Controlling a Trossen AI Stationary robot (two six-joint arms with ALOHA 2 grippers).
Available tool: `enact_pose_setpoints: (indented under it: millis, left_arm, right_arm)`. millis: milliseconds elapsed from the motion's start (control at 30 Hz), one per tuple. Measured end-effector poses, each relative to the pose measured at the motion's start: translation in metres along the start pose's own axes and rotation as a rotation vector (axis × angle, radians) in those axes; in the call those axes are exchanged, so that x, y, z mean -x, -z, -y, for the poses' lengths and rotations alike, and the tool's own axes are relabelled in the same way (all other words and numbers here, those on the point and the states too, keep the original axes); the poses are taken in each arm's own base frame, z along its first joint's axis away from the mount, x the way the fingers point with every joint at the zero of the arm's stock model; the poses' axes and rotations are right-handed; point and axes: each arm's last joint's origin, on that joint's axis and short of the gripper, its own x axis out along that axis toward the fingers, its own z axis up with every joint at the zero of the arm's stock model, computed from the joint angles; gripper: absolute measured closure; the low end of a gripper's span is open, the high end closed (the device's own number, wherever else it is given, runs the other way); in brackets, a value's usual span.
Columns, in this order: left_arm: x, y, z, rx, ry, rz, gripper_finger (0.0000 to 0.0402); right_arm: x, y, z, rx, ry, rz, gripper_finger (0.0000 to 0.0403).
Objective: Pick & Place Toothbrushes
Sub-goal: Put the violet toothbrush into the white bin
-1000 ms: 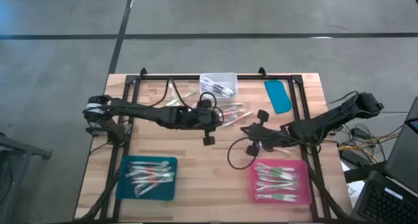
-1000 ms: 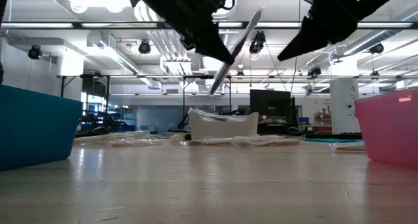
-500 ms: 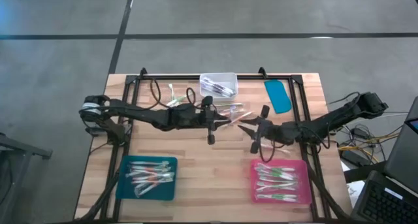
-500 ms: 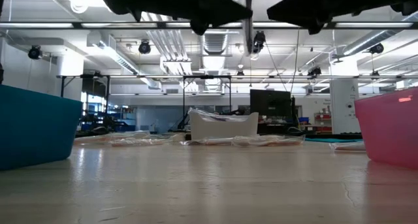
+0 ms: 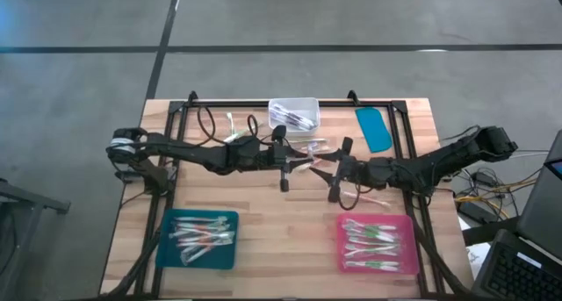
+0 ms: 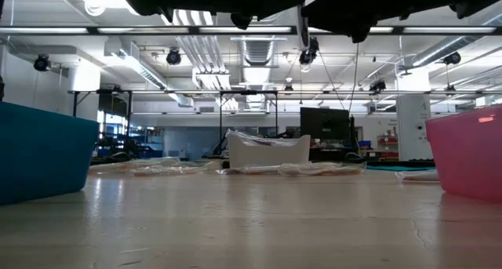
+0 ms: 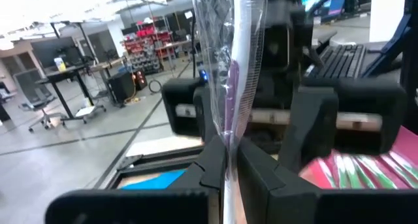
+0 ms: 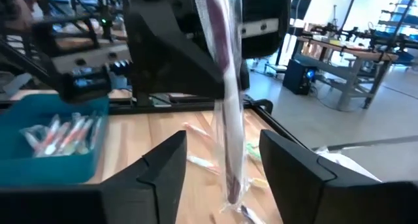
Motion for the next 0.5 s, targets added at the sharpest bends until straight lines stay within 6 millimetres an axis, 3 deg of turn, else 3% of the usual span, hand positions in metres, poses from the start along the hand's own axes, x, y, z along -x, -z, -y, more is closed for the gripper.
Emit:
enact_pose_setpoints:
  millis: [233, 500]
  left_arm:
    - [0.000, 0.000, 0.000, -0.005, 0.000, 0.004, 0.0372]
    - [0.000, 0.001, -0.001, -0.010, 0.000, -0.004, 0.0374]
  right_arm:
    - [-0.013, 0.001, 0.001, 0.010, 0.029, -0.021, 0.0207]
    - [-0.012, -0.003, 0.003, 0.004, 0.037, -0.006, 0.0287]
